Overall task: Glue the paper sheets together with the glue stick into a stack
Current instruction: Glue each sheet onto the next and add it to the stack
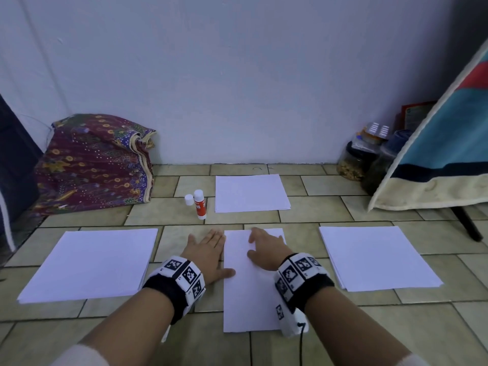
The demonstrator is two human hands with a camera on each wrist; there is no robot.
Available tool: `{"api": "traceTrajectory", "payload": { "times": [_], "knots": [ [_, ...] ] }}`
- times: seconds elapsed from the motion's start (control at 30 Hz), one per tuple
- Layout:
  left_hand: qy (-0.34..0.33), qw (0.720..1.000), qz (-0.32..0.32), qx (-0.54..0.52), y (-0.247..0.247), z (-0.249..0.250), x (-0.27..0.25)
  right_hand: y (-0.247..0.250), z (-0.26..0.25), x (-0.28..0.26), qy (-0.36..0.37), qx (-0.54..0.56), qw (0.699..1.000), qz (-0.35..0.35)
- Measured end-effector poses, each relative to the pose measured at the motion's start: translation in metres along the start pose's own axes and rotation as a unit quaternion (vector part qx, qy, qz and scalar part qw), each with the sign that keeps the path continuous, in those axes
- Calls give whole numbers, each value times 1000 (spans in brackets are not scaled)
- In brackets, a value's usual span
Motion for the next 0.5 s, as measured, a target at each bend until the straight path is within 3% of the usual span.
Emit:
{"api": "traceTrajectory", "payload": {
  "times": [0.17,0.3,0.5],
  "knots": [
    [4,1000,-11,-2,0,0,0,11,34,-8,-70,-14,997,19],
    [-1,1000,3,9,4,1,-1,13,32,-12,-68,-66,995,13],
    [10,995,96,-20,25,0,-5,8,13,-11,-64,-172,983,16]
  ]
}}
Point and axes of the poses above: each hand's wrist, its own x-axis towards the middle knuckle, its own y-axis out of the back of the hand, z = x × y, the point moved 1 cm from there along x, towards the middle knuckle, and after that the axes turned 1 degree about x, right-handed, at the moved point
